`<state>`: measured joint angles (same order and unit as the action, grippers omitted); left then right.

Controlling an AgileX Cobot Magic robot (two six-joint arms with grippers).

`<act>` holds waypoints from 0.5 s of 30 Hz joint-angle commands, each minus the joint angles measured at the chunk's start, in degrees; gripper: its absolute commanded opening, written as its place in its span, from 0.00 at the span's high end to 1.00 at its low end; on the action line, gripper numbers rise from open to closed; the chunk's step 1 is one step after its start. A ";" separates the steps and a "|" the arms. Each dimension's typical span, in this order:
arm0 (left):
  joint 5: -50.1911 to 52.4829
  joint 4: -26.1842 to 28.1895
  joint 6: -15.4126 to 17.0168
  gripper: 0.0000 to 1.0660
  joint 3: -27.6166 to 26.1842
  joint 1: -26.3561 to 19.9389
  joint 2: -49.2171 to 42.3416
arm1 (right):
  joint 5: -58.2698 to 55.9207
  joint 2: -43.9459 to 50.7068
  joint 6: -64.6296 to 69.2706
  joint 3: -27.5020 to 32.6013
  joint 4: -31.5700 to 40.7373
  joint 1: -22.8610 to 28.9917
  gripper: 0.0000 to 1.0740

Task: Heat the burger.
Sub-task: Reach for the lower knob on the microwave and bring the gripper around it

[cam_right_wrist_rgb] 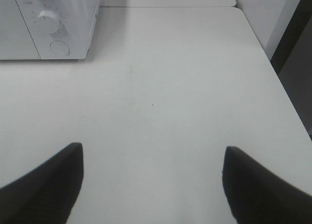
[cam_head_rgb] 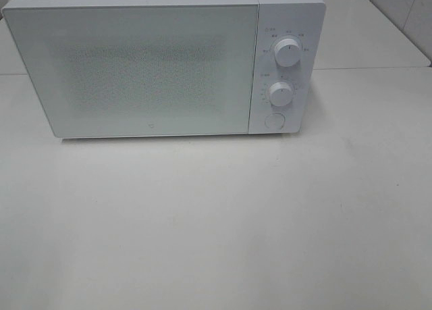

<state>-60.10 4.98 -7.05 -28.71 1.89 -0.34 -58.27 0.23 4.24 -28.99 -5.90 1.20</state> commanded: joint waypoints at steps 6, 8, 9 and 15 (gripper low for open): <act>0.52 0.34 -0.06 0.06 0.23 -0.17 -1.03 | 0.57 1.49 -0.52 0.17 -0.06 -0.46 0.29; 0.52 0.34 -0.06 0.06 0.23 -0.17 -1.03 | 0.57 1.49 -0.52 0.17 -0.06 -0.46 0.29; 0.52 0.34 -0.06 0.06 0.23 -0.17 -1.03 | 0.57 1.49 -0.46 0.17 -0.06 -0.40 0.29; 0.52 0.34 -0.06 0.06 0.23 -0.17 -1.03 | 0.63 1.49 -0.46 0.17 -0.11 -0.40 0.29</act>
<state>-60.10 5.04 -7.05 -28.71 1.89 -0.34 -58.27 0.23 4.24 -28.99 -5.90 1.20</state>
